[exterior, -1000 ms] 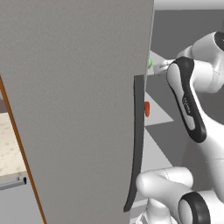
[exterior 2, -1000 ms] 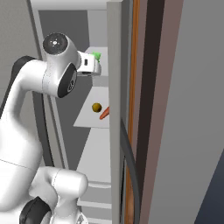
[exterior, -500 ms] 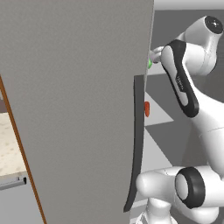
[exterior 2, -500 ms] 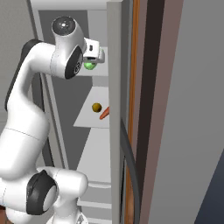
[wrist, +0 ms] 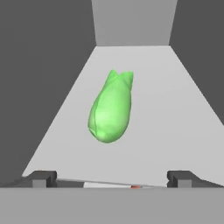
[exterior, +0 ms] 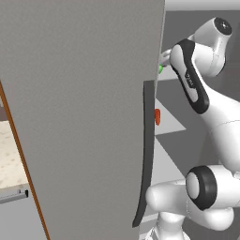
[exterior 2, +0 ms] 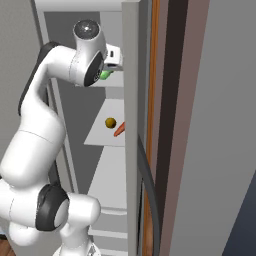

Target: Take the corn, carrot, and lemon from the freezer and place them in the bowl on the counter.

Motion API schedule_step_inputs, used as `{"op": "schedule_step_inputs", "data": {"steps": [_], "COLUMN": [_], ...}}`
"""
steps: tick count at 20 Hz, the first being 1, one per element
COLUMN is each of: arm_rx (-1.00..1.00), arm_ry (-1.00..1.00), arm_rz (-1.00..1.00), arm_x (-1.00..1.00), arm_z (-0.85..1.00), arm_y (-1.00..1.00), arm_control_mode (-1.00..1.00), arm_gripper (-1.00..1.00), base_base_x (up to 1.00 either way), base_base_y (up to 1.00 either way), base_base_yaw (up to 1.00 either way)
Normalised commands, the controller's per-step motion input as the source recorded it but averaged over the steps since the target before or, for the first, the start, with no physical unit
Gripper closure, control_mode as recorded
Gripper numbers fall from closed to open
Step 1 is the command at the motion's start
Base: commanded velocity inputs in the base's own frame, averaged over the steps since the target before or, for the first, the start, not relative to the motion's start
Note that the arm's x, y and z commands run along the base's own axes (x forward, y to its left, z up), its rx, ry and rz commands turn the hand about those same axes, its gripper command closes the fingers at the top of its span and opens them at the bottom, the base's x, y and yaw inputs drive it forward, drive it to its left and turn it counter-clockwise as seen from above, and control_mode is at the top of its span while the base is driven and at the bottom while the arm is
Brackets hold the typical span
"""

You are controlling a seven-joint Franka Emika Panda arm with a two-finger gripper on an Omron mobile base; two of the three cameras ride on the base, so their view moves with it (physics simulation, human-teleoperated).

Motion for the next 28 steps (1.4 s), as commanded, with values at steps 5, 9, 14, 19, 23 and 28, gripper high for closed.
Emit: {"op": "schedule_step_inputs", "data": {"steps": [5, 9, 14, 19, 23, 28], "arm_rx": [0.0, 0.0, 0.0, 0.0, 0.0, 0.0], "arm_ry": [0.0, 0.0, 0.02, 0.02, 0.0, 0.01], "arm_rz": [0.04, 0.02, 0.02, 0.01, 0.01, 0.0], "arm_x": [0.37, 0.33, 0.31, 0.23, 0.17, 0.22], "arm_z": [-0.22, -0.17, -0.02, -0.07, -0.15, -0.06], "arm_y": [0.0, 0.0, 0.0, 0.0, 0.02, 0.06], "arm_control_mode": [-1.0, -1.0, -1.0, -1.0, -1.0, -1.0], "arm_gripper": [-1.0, -1.0, -1.0, -1.0, -1.0, -1.0], "base_base_x": [0.0, 0.0, 0.0, 0.0, 0.0, 0.0], "base_base_y": [0.0, 0.0, 0.0, 0.0, 0.0, 0.0], "base_base_yaw": [0.0, 0.0, 0.0, 0.0, 0.0, 0.0]}}
